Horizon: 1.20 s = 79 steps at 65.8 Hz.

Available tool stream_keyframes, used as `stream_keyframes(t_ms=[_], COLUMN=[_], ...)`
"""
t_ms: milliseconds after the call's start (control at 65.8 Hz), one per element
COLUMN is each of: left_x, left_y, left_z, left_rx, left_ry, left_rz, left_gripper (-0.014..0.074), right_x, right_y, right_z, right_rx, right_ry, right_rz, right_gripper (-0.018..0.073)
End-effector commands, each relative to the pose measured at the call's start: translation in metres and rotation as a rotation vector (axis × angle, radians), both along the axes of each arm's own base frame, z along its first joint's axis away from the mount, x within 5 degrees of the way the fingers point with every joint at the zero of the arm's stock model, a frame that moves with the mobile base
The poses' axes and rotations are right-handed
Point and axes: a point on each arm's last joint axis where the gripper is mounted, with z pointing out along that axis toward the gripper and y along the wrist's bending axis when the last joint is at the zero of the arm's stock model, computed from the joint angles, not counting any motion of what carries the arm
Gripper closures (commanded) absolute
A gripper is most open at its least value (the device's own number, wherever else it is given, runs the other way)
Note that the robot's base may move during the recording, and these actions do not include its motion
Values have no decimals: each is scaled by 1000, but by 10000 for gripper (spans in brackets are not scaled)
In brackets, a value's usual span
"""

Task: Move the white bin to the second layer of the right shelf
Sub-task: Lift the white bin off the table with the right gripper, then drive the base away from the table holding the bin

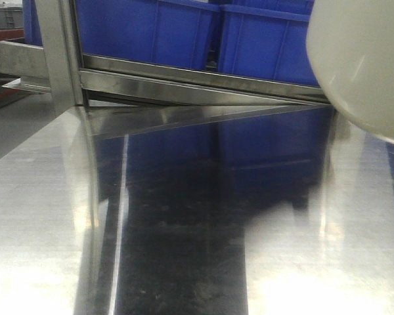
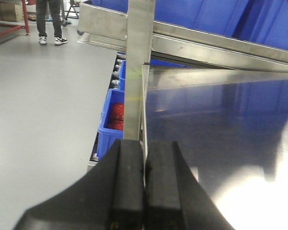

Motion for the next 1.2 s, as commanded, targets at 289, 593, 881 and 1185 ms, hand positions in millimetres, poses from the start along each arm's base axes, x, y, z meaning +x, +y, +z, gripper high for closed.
stream_keyframes(t_ms=[289, 593, 881, 1185], left_x=[0, 0, 0, 0], left_y=[0, 0, 0, 0], left_z=[0, 0, 0, 0], left_rx=[-21, -21, -21, -21], left_ry=[-80, -80, -80, -80], left_rz=[4, 4, 4, 4], left_gripper=[512, 512, 512, 512], right_x=[2, 2, 2, 2], right_y=[0, 0, 0, 0], right_z=[17, 17, 17, 17], right_rx=[44, 44, 43, 43], right_ry=[-121, -121, -118, -118], right_rz=[2, 2, 2, 2], right_gripper=[503, 503, 503, 503])
